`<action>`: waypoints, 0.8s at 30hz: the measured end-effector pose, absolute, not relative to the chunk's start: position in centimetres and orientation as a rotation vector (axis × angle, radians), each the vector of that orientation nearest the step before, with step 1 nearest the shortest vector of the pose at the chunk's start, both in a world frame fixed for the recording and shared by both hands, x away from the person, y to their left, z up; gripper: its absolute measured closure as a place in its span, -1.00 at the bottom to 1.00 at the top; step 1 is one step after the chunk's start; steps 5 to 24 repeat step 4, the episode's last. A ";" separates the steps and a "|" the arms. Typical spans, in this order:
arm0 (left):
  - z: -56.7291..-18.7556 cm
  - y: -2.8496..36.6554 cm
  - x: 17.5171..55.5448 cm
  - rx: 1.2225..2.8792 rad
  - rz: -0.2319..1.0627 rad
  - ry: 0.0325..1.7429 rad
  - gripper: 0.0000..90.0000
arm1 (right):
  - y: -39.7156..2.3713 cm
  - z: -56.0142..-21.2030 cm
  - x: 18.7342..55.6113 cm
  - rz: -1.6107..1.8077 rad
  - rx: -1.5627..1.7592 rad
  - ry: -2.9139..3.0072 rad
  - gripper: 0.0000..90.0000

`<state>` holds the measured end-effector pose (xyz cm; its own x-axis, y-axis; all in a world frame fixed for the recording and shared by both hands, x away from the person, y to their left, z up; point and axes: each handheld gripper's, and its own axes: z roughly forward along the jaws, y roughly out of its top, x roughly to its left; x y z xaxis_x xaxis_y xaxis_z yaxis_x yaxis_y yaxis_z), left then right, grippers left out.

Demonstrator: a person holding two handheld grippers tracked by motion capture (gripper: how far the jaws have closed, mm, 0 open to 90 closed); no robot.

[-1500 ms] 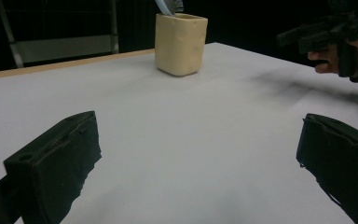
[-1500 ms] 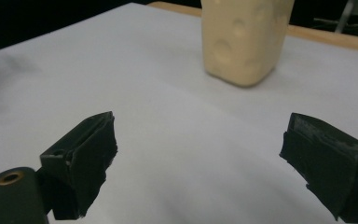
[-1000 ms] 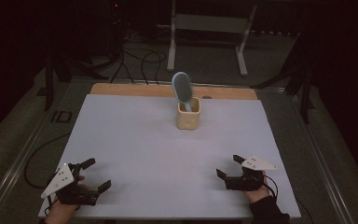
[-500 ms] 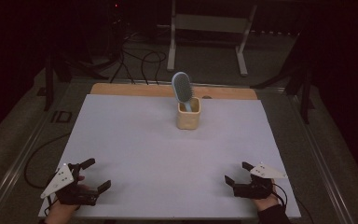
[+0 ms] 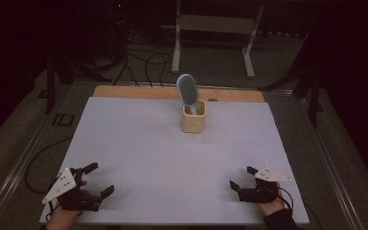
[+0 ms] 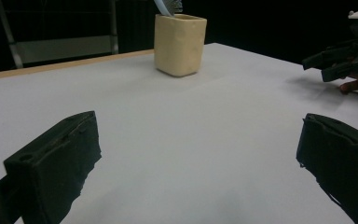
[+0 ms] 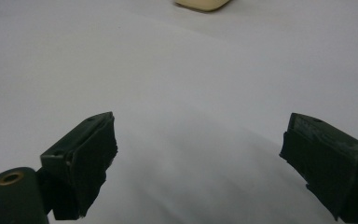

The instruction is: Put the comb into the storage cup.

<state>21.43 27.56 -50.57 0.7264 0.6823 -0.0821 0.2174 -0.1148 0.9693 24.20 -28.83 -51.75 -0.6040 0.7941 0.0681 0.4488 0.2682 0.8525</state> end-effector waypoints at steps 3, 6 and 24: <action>-50.6 27.6 21.4 1.677 0.461 0.728 -1.00 | -28.8 -51.6 24.2 1.278 1.128 2.168 -0.79; -50.6 27.6 21.4 1.677 0.461 0.729 -1.00 | -28.8 -51.6 24.1 1.281 1.130 2.167 -0.79; -50.6 27.6 21.4 1.677 0.461 0.729 -1.00 | -28.8 -51.6 24.1 1.281 1.130 2.167 -0.79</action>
